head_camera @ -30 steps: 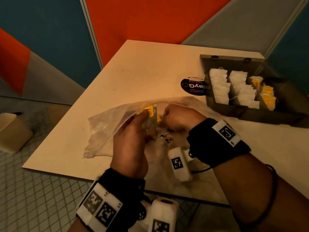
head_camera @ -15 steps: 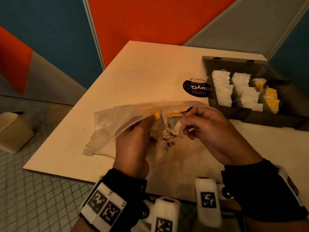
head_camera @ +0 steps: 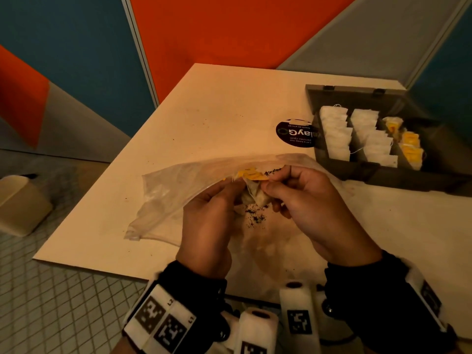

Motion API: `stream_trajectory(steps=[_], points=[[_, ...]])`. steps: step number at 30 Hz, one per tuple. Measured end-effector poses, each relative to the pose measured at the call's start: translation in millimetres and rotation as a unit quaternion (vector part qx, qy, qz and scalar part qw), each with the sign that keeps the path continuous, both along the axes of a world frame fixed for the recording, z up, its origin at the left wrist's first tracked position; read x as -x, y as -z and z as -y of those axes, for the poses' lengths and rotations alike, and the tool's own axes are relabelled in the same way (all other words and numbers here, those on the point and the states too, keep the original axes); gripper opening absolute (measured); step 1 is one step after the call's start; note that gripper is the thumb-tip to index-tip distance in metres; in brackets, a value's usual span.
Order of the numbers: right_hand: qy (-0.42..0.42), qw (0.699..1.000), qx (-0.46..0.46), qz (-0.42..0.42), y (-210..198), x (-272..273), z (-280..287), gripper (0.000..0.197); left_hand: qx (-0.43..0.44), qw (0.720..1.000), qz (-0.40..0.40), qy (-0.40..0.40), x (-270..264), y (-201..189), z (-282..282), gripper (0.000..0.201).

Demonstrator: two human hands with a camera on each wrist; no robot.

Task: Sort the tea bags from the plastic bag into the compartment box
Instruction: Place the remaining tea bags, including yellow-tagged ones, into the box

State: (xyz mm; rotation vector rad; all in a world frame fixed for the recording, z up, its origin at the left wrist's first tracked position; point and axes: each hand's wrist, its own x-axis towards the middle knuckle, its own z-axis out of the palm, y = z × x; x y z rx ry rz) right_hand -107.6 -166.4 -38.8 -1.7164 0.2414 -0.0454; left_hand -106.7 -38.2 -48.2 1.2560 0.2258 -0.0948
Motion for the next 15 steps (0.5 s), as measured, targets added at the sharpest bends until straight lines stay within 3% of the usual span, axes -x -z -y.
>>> stream_trajectory(steps=[4, 11, 15], points=[[0.01, 0.999, 0.045, -0.009, 2.2, 2.2, -2.1, 0.008, -0.005, 1.0, -0.01, -0.007, -1.4, -0.1, 2.1, 0.016], [0.058, 0.998, 0.009, 0.005, -0.2, 4.0, -5.0, 0.005, -0.02, 0.999, -0.031, -0.008, 0.3, 3.5, 3.0, 0.013], [0.056, 0.998, 0.036, 0.008, 1.3, 2.9, -8.3, 0.006, -0.02, 0.999, -0.028, -0.005, -0.7, 2.2, 4.0, 0.02]])
